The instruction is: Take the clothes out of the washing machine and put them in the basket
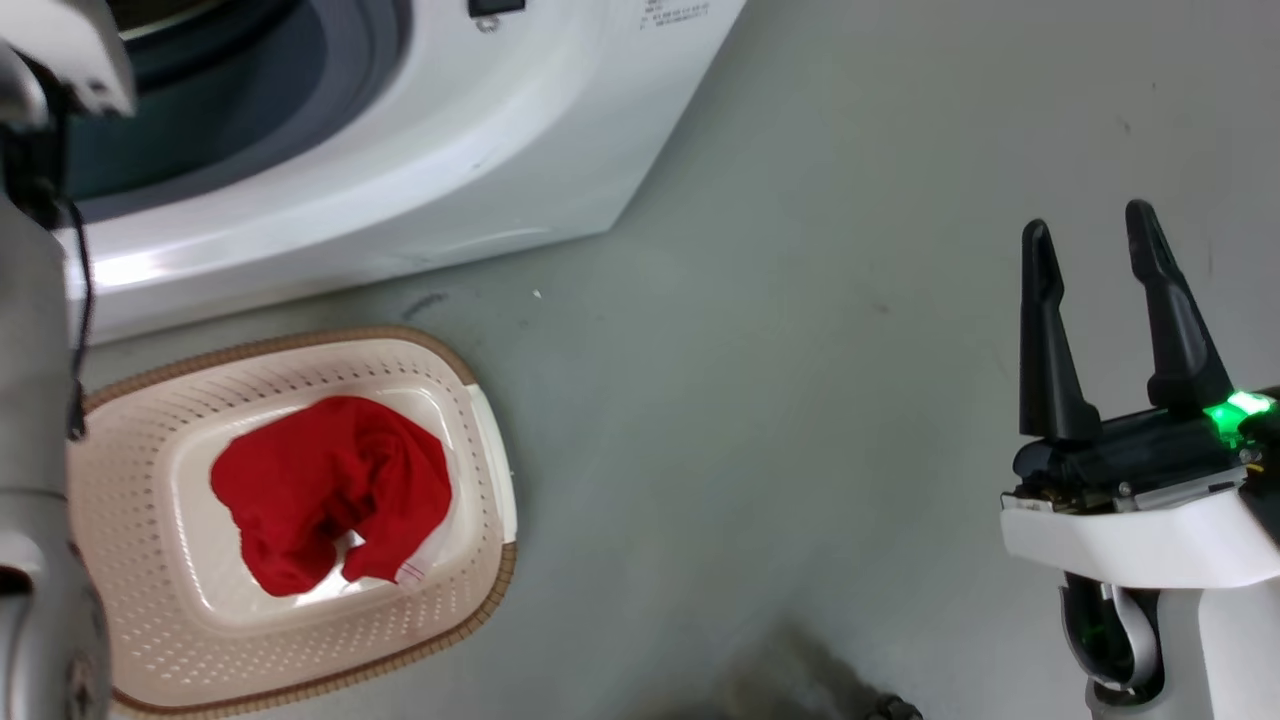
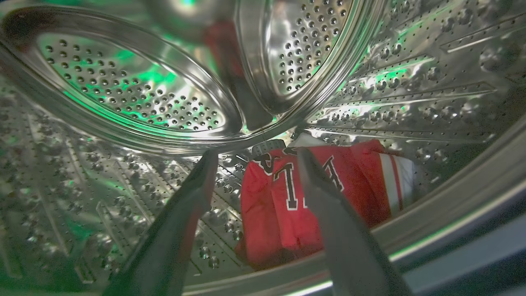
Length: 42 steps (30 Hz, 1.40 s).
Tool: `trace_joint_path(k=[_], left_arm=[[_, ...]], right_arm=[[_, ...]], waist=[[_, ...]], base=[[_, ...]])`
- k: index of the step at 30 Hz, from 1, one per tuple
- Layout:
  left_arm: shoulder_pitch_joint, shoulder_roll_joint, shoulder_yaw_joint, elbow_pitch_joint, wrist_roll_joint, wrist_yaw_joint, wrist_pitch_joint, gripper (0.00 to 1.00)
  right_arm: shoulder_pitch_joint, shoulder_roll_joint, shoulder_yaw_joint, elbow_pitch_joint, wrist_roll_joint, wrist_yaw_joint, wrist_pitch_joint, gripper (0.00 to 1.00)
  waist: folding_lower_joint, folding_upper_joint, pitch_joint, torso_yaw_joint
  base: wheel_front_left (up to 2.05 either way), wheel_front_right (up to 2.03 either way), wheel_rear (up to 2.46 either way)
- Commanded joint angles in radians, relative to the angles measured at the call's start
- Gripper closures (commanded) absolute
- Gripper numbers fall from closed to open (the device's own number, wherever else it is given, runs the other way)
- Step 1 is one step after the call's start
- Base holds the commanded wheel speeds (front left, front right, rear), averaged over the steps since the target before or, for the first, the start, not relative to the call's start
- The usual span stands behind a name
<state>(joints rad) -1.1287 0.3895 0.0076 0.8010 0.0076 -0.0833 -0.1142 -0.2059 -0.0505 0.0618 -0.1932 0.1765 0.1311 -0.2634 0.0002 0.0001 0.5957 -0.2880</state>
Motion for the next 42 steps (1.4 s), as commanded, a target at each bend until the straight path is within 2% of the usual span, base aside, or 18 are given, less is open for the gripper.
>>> trace_joint_path(k=[1,11,12,16,23,26,29,40,41,42], left_arm=[[-0.052,0.015,-0.019,0.021,0.009,-0.012,0.035,0.00],[-0.304,0.092,-0.124,0.112,0.026,-0.044,0.348,0.00],[-0.304,0.092,-0.124,0.112,0.026,-0.044,0.348,0.00],[-0.382,0.100,-0.186,0.144,-0.024,-0.045,0.492,0.00],[-0.520,0.148,-0.299,0.180,-0.105,-0.045,0.764,0.00],[-0.560,0.169,-0.342,0.173,-0.121,-0.045,0.839,0.00],[-0.590,0.203,-0.369,0.162,-0.129,-0.045,0.868,0.00],[-0.551,0.217,-0.449,0.172,-0.172,-0.050,0.909,0.00],[-0.558,0.231,-0.475,0.147,-0.178,-0.050,0.871,1.00],[-0.557,0.233,-0.484,0.143,-0.185,-0.050,0.861,1.00]], right_arm=[[-0.025,0.000,0.001,-0.008,0.009,-0.001,-0.002,0.00],[-0.072,0.000,0.005,-0.039,0.063,-0.001,-0.002,0.00],[-0.072,0.000,0.005,-0.039,0.063,-0.001,-0.002,0.00],[-0.075,0.000,0.007,-0.054,0.076,-0.001,-0.002,0.00],[-0.085,0.000,0.023,-0.089,0.108,-0.001,-0.002,0.00],[-0.082,0.001,0.029,-0.107,0.119,-0.001,-0.002,0.00],[-0.088,0.001,0.039,-0.126,0.128,-0.001,-0.002,0.00],[-0.089,0.000,0.035,-0.151,0.144,-0.001,-0.002,0.00],[-0.091,0.000,0.035,-0.148,0.140,-0.001,-0.002,0.00],[-0.090,0.000,0.034,-0.145,0.138,-0.001,-0.002,0.00]], waist=[[-0.0002,-0.0001,0.063,-0.035],[-0.0002,-0.0001,0.177,-0.089],[-0.0002,-0.0001,0.177,-0.089],[-0.0002,-0.0001,0.204,-0.109],[-0.0002,-0.0001,0.261,-0.143],[-0.0002,-0.0001,0.284,-0.153],[-0.0002,-0.0001,0.305,-0.166],[-0.0002,-0.0001,0.338,-0.173],[-0.0002,-0.0001,0.336,-0.171],[-0.0002,-0.0001,0.332,-0.169]], base=[[0.00,0.00,0.00],[0.00,0.00,0.00],[0.00,0.00,0.00],[0.00,0.00,0.00],[0.00,0.00,0.00],[0.00,0.00,0.00],[0.00,0.00,0.00],[0.00,0.00,0.00],[0.00,0.00,0.00],[0.00,0.00,0.00]])
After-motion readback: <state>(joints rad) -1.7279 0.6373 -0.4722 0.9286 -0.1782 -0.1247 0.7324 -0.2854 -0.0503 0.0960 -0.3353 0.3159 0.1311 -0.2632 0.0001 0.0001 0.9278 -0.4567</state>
